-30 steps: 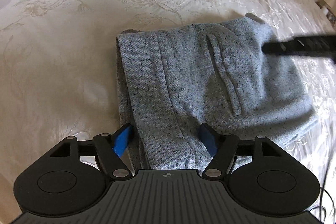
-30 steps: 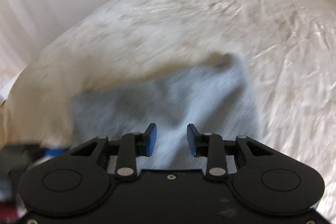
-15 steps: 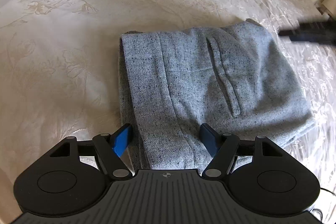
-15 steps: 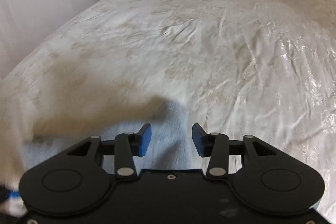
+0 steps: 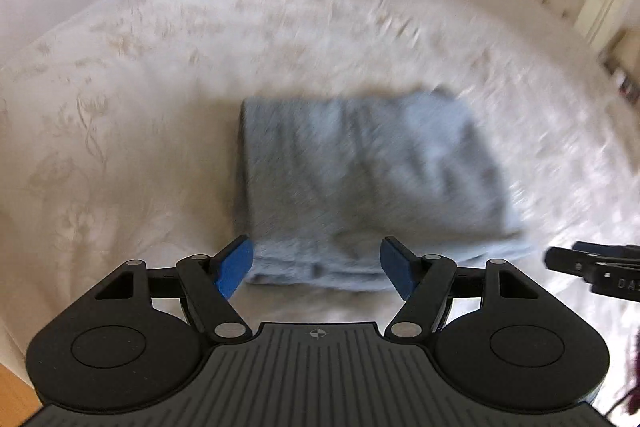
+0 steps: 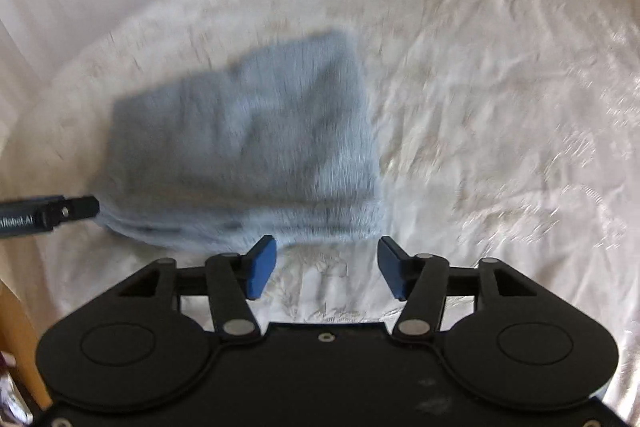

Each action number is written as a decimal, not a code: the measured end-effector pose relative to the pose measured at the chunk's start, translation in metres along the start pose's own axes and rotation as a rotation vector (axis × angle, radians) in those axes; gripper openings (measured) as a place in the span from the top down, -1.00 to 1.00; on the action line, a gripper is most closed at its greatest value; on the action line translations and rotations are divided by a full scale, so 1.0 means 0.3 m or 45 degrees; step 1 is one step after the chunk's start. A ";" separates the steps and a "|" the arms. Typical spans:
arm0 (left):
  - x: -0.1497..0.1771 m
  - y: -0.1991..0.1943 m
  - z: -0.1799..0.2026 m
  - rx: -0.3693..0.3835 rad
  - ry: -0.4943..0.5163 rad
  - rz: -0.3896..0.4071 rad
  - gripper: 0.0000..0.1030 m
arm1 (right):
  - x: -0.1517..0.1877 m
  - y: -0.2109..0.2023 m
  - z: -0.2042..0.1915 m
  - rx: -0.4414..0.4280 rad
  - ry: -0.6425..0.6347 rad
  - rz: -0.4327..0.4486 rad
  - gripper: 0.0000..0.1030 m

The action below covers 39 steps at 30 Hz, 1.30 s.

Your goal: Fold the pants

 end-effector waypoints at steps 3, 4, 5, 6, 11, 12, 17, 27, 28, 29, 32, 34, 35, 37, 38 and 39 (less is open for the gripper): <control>-0.045 -0.111 0.041 0.004 -0.046 0.120 -0.34 | -0.062 -0.106 -0.024 -0.071 -0.035 0.125 -0.67; -0.061 -0.149 0.052 -0.005 -0.071 0.162 -0.34 | -0.081 -0.136 -0.034 -0.090 -0.049 0.153 -0.87; -0.078 -0.182 0.063 -0.015 -0.097 0.194 -0.34 | -0.097 -0.167 -0.041 -0.108 -0.059 0.182 -0.93; -0.091 -0.213 0.071 -0.025 -0.122 0.215 -0.34 | -0.110 -0.201 -0.051 -0.123 -0.067 0.216 -0.93; -0.138 -0.333 0.109 -0.208 -0.166 0.245 -0.35 | -0.156 -0.370 -0.086 -0.085 -0.082 0.353 -1.00; -0.147 -0.361 0.119 -0.246 -0.143 0.264 -0.35 | -0.161 -0.391 -0.087 -0.065 -0.083 0.370 -1.00; -0.167 -0.504 0.202 -0.336 0.017 0.473 -0.49 | -0.167 -0.508 -0.097 -0.010 -0.102 0.458 -1.00; -0.095 -0.458 0.295 -0.261 0.035 0.216 -0.50 | -0.118 -0.491 -0.096 -0.006 0.022 0.235 -1.00; -0.079 -0.452 0.296 -0.261 0.027 0.183 -0.50 | -0.110 -0.487 -0.094 0.002 0.031 0.211 -1.00; -0.068 -0.438 0.294 -0.262 0.018 0.146 -0.50 | -0.101 -0.482 -0.095 0.009 0.035 0.191 -1.00; -0.018 -0.425 0.286 -0.260 -0.017 0.078 -0.49 | -0.077 -0.471 -0.099 0.033 0.029 0.142 -1.00; 0.018 -0.426 0.285 -0.262 -0.034 0.049 -0.49 | -0.061 -0.466 -0.105 0.043 0.026 0.118 -1.00; 0.028 -0.420 0.280 -0.272 -0.037 0.029 -0.49 | -0.055 -0.467 -0.106 0.042 0.026 0.109 -1.00; 0.049 -0.423 0.282 -0.287 -0.040 0.011 -0.49 | -0.045 -0.465 -0.109 0.045 0.026 0.094 -1.00; 0.055 -0.429 0.280 -0.293 -0.036 0.005 -0.49 | -0.040 -0.471 -0.113 0.046 0.026 0.092 -1.00; 0.060 -0.433 0.279 -0.301 -0.031 0.004 -0.49 | -0.036 -0.473 -0.116 0.047 0.024 0.090 -1.00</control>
Point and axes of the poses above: each gripper's, at about its wrist camera, not at the fingertips, and y roughly the way its jaws point, z to its right, x to its underside, the point moved 7 cm from there along y, roughly the way its jaws point
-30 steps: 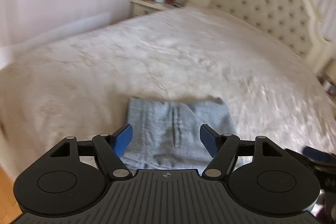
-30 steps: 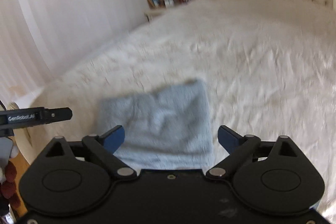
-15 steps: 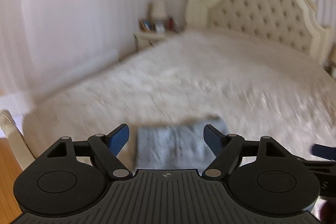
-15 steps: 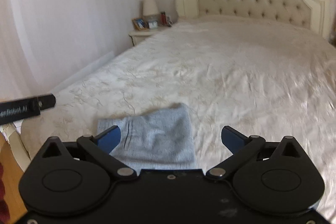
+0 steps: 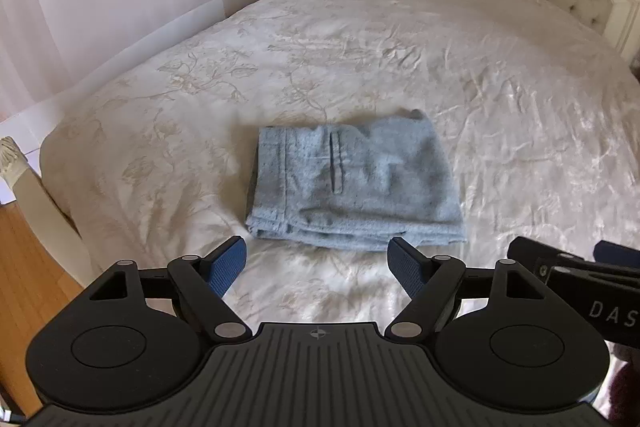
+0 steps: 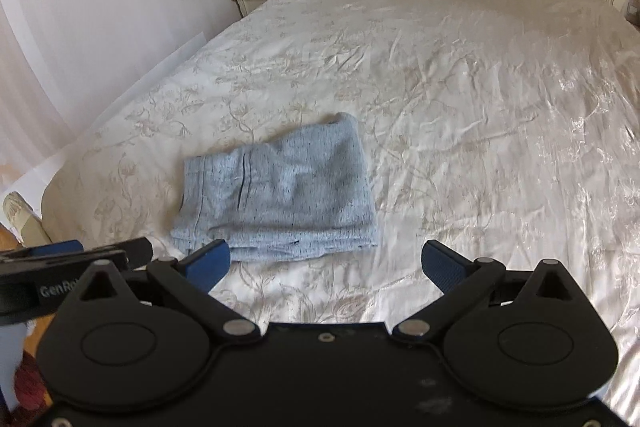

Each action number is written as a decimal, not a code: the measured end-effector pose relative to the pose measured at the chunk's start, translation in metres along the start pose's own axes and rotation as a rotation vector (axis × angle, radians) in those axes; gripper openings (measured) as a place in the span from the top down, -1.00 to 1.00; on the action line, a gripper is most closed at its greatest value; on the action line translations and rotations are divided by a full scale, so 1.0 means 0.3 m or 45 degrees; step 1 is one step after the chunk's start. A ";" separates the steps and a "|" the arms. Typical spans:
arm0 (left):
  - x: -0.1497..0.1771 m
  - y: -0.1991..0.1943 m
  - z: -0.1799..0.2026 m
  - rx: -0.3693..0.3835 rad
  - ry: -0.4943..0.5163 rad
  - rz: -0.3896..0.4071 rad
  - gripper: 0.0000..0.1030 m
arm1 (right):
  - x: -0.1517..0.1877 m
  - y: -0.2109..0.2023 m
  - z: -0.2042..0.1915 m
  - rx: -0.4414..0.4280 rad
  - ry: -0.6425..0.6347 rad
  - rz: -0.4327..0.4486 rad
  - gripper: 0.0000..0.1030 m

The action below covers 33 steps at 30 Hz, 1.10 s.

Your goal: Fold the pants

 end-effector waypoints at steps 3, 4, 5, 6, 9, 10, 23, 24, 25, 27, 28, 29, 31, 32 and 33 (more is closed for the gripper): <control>0.003 0.000 -0.005 -0.007 0.007 -0.007 -0.49 | 0.012 -0.004 -0.008 0.002 -0.004 -0.004 -1.00; 0.009 -0.002 -0.007 -0.007 0.004 -0.011 -0.49 | 0.012 -0.005 -0.008 0.001 -0.006 -0.006 -1.00; 0.013 0.000 -0.007 -0.008 0.001 -0.017 -0.49 | 0.017 -0.006 -0.010 0.002 -0.007 -0.008 -1.00; 0.017 0.001 -0.009 -0.009 -0.001 -0.026 -0.49 | 0.021 -0.012 -0.013 0.003 -0.006 -0.010 -1.00; 0.036 0.001 -0.007 -0.008 -0.001 -0.050 -0.49 | 0.031 -0.015 -0.016 -0.001 -0.003 -0.020 -1.00; 0.040 0.002 -0.006 -0.007 0.000 -0.055 -0.49 | 0.033 -0.017 -0.017 -0.001 -0.003 -0.022 -1.00; 0.071 -0.002 0.008 -0.016 0.014 -0.093 -0.49 | 0.049 -0.027 0.002 0.003 0.029 -0.039 -1.00; 0.071 0.000 0.009 -0.015 0.015 -0.096 -0.49 | 0.050 -0.026 0.002 0.005 0.030 -0.041 -1.00; 0.071 0.001 0.010 -0.018 0.015 -0.097 -0.49 | 0.051 -0.025 0.002 0.005 0.030 -0.043 -1.00; 0.071 0.001 0.012 -0.024 0.017 -0.096 -0.49 | 0.050 -0.024 0.001 0.008 0.031 -0.044 -1.00; 0.073 0.001 0.013 -0.022 0.016 -0.096 -0.49 | 0.049 -0.023 0.000 0.009 0.029 -0.045 -1.00; 0.074 -0.001 0.015 -0.022 0.013 -0.096 -0.49 | 0.048 -0.022 -0.001 0.009 0.029 -0.046 -1.00; 0.069 0.004 0.014 -0.020 0.017 -0.094 -0.49 | 0.046 -0.018 -0.003 0.010 0.028 -0.048 -1.00; 0.066 0.006 0.013 -0.020 0.020 -0.093 -0.49 | 0.045 -0.016 -0.004 0.009 0.029 -0.048 -1.00; 0.063 0.007 0.013 -0.021 0.020 -0.093 -0.49 | 0.044 -0.014 -0.005 0.009 0.028 -0.049 -1.00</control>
Point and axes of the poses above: each gripper's, at about its wrist camera, not at the fingertips, and y roughly the way its jaws point, z to its right, x to its underside, the point moved 7 cm from there along y, roughly the way its jaws point
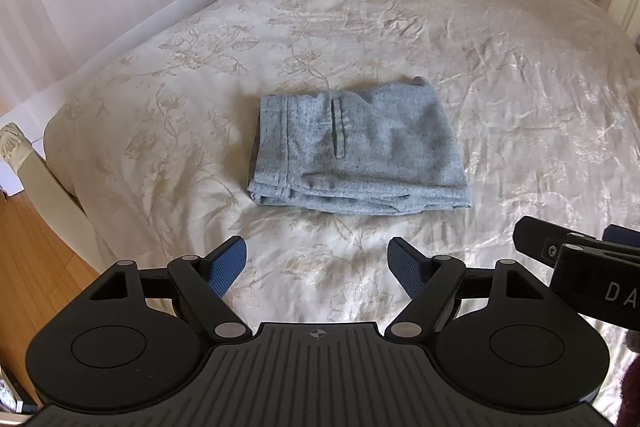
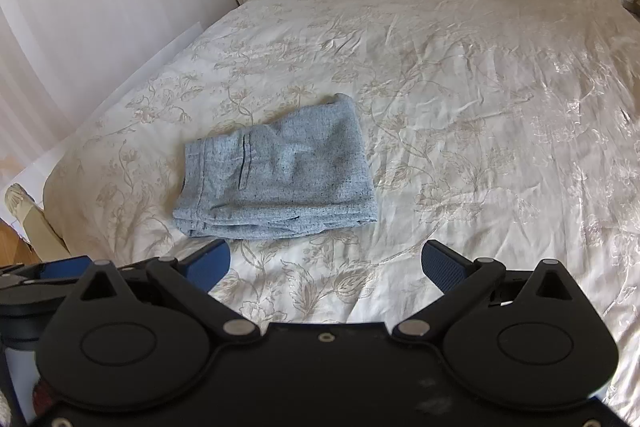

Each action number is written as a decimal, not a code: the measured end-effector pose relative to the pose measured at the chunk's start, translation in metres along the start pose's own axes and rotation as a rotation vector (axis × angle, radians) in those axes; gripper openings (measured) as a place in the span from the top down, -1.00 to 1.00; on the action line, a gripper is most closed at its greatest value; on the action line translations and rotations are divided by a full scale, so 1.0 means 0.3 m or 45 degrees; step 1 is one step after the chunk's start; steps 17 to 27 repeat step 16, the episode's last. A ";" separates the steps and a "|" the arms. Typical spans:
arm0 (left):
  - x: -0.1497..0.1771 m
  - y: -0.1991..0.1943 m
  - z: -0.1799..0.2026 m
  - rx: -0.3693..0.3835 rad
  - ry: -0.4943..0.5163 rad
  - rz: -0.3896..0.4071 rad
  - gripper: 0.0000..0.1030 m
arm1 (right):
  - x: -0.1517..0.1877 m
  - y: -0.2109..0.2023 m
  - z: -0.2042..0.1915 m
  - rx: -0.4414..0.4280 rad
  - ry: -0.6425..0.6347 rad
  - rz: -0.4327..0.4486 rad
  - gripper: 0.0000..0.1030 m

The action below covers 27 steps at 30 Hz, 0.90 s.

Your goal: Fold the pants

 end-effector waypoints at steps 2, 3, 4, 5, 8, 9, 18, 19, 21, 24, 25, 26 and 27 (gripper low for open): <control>-0.002 0.002 0.000 0.000 0.000 0.000 -0.49 | -0.002 0.004 -0.003 0.000 0.001 -0.001 -1.00; -0.003 0.002 -0.001 -0.001 0.000 0.000 -0.49 | -0.003 0.007 -0.004 -0.001 0.002 -0.002 -1.00; -0.005 0.004 -0.002 -0.001 0.001 -0.001 -0.49 | -0.004 0.009 -0.005 -0.002 0.003 -0.004 -1.00; -0.006 0.005 -0.004 -0.001 0.002 -0.002 -0.49 | -0.004 0.011 -0.007 -0.002 0.005 -0.004 -1.00; -0.010 0.006 -0.011 -0.010 -0.008 0.004 -0.49 | -0.005 0.017 -0.009 -0.006 0.006 -0.009 -1.00; -0.012 0.005 -0.015 -0.014 -0.009 0.012 -0.49 | -0.005 0.019 -0.011 -0.007 0.006 -0.011 -1.00; -0.016 0.010 -0.021 -0.016 -0.002 0.017 -0.49 | -0.002 0.032 -0.024 -0.013 0.001 -0.025 -1.00; -0.016 0.010 -0.021 -0.016 -0.002 0.017 -0.49 | -0.002 0.032 -0.024 -0.013 0.001 -0.025 -1.00; -0.016 0.010 -0.021 -0.016 -0.002 0.017 -0.49 | -0.002 0.032 -0.024 -0.013 0.001 -0.025 -1.00; -0.016 0.010 -0.021 -0.016 -0.002 0.017 -0.49 | -0.002 0.032 -0.024 -0.013 0.001 -0.025 -1.00; -0.016 0.010 -0.021 -0.016 -0.002 0.017 -0.49 | -0.002 0.032 -0.024 -0.013 0.001 -0.025 -1.00; -0.016 0.010 -0.021 -0.016 -0.002 0.017 -0.49 | -0.002 0.032 -0.024 -0.013 0.001 -0.025 -1.00; -0.016 0.010 -0.021 -0.016 -0.002 0.017 -0.49 | -0.002 0.032 -0.024 -0.013 0.001 -0.025 -1.00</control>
Point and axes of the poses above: each gripper's, at about its wrist camera, not at the fingertips, and y roughly the way its jaws point, z to its right, x to its underside, the point moved 7 cm from there along y, roughly the way its jaws point
